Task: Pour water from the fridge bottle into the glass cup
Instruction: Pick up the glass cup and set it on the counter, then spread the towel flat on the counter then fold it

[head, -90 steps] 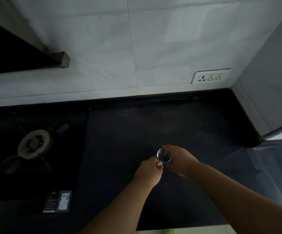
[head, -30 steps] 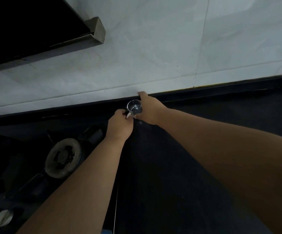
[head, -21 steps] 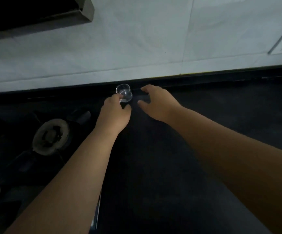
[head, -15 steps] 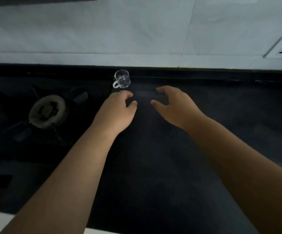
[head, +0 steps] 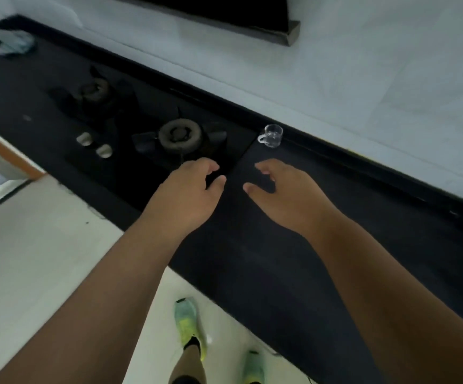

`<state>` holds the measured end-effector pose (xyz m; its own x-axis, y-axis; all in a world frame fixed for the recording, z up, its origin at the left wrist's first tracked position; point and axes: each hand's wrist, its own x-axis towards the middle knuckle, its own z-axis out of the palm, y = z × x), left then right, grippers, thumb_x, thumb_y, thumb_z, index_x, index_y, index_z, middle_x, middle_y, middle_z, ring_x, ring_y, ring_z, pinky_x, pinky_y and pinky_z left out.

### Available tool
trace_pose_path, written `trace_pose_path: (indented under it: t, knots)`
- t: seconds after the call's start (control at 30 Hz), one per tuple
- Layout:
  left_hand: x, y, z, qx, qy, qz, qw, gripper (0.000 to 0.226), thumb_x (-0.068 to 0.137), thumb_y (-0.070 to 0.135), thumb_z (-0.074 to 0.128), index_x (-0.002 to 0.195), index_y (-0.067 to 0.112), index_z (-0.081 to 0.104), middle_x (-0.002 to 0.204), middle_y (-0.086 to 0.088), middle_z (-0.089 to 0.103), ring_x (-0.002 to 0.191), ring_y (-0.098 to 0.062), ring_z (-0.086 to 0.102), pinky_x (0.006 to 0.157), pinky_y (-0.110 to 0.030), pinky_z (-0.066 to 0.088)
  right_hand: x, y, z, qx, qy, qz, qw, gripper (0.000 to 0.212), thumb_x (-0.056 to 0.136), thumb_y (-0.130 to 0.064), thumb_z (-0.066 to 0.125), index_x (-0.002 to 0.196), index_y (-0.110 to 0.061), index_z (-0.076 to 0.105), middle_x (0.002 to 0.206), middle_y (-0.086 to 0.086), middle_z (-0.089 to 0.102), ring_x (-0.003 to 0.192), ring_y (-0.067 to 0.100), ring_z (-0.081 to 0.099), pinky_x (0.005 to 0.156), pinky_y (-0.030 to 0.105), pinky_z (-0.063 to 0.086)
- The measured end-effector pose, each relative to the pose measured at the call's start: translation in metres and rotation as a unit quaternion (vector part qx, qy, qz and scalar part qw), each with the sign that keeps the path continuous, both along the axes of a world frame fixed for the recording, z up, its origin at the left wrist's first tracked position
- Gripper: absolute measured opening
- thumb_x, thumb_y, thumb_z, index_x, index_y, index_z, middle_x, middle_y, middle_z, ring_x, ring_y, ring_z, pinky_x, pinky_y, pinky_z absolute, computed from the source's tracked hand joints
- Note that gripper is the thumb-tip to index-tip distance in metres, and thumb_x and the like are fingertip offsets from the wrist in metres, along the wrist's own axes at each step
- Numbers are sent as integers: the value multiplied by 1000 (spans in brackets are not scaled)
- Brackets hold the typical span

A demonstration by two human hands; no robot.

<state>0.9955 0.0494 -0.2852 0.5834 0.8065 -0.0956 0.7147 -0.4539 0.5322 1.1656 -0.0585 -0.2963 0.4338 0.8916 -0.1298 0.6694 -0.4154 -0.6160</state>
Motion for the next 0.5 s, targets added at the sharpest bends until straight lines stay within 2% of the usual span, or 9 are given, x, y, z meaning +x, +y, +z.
trace_pose_path:
  t: [0.1, 0.27, 0.5]
  knots:
    - [-44, -8, 34, 12, -19, 56, 998, 42, 105, 47, 53, 143, 30, 57, 142, 6, 59, 127, -16, 59, 106, -39, 49, -32, 9, 35, 13, 0, 52, 999, 60, 96, -57, 60, 149, -33, 47, 147, -10, 54, 129, 10, 55, 89, 25, 40]
    - [-137, -25, 88, 51, -18, 164, 985, 40, 104, 46, 53, 140, 31, 57, 137, 6, 62, 122, -18, 62, 103, -42, 52, -104, 30, 92, 36, 1, 166, 985, 61, 98, -51, 61, 152, -30, 45, 153, -10, 50, 137, 11, 49, 101, 23, 39]
    - [-273, -33, 139, 65, -2, 290, 955, 43, 102, 49, 55, 141, 32, 55, 138, 6, 63, 123, -19, 62, 104, -44, 51, -209, 69, 145, 43, -5, 269, 962, 63, 97, -53, 61, 153, -31, 43, 154, -9, 48, 142, 13, 43, 113, 35, 42]
